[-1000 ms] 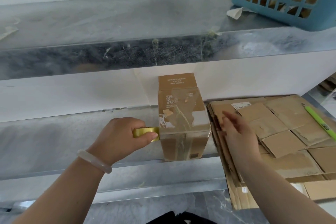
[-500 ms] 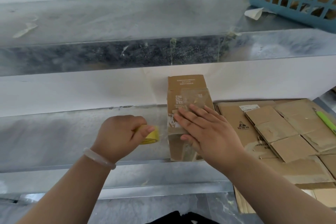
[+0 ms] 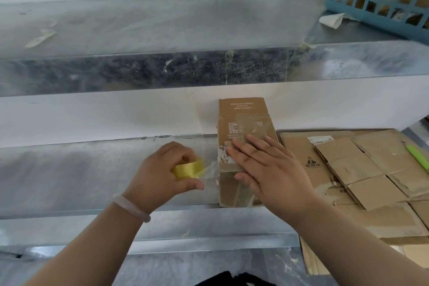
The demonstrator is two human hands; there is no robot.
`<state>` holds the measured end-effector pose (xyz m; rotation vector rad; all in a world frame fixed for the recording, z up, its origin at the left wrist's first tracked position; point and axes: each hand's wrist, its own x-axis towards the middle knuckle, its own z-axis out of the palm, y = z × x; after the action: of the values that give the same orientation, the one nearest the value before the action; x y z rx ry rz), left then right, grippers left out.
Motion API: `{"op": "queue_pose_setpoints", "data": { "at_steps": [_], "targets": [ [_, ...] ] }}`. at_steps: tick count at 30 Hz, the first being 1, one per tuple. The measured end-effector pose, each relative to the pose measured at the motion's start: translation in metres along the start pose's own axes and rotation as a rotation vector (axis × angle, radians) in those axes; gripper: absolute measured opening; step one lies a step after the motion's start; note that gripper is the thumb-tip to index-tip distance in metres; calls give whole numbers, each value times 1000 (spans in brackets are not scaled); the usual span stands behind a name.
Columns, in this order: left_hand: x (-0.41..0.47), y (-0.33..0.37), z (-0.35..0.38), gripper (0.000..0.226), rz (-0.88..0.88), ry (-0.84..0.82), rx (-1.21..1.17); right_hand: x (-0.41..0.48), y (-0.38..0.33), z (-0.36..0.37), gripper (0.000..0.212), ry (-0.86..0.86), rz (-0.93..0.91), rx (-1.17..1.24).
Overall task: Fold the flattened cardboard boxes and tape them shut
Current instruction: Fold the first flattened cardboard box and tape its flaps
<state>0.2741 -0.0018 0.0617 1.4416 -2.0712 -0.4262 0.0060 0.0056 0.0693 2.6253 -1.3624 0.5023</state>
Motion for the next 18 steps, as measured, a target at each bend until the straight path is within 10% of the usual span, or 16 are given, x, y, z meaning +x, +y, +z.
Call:
{"op": "queue_pose_setpoints", "data": {
  "at_steps": [13, 18],
  "targets": [
    [-1, 18, 22, 12, 65, 33, -20, -1, 3, 0, 53, -51, -15, 4],
    [6, 22, 30, 23, 99, 7, 49, -33, 40, -6, 51, 215, 187, 333]
  ]
}}
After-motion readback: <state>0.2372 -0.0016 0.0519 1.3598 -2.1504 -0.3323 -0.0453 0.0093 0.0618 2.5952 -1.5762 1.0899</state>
